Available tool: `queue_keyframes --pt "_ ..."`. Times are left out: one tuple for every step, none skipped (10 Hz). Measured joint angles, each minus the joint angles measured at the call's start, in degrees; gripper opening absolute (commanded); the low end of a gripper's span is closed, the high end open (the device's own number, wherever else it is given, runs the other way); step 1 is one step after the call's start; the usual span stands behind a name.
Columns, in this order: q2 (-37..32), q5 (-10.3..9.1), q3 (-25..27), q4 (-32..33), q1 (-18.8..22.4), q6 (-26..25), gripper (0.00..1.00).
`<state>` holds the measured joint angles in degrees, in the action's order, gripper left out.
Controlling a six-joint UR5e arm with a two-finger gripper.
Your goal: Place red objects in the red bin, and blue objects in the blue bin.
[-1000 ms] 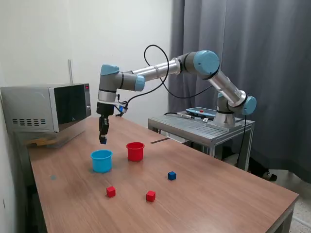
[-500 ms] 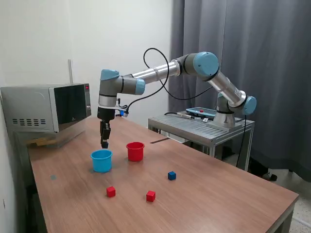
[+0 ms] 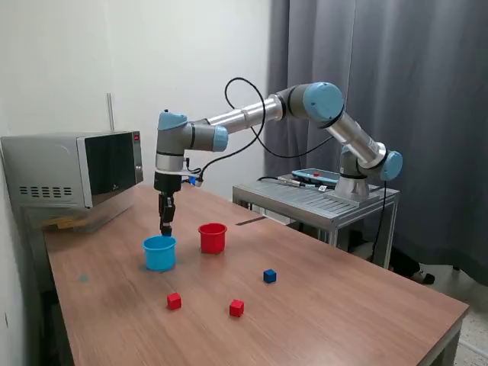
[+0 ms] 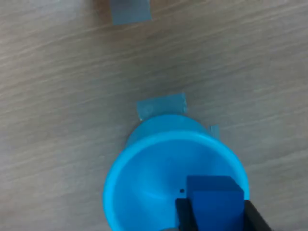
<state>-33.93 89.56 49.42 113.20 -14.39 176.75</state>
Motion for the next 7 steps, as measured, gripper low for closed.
queue_keyframes --pt "0.2 0.0 0.0 0.0 0.1 0.0 0.0" --pt "0.4 0.0 0.0 0.1 0.1 0.0 0.0" --pt "0.5 0.0 0.0 0.1 0.1 0.1 0.0" --pt "0.6 0.0 0.0 0.1 0.1 0.2 0.0" --pt "0.6 0.0 0.0 0.2 0.1 0.2 0.0" --pt "0.7 0.0 0.0 0.2 0.1 0.3 1.0" --pt "0.7 0.0 0.0 0.3 0.1 0.3 1.0"
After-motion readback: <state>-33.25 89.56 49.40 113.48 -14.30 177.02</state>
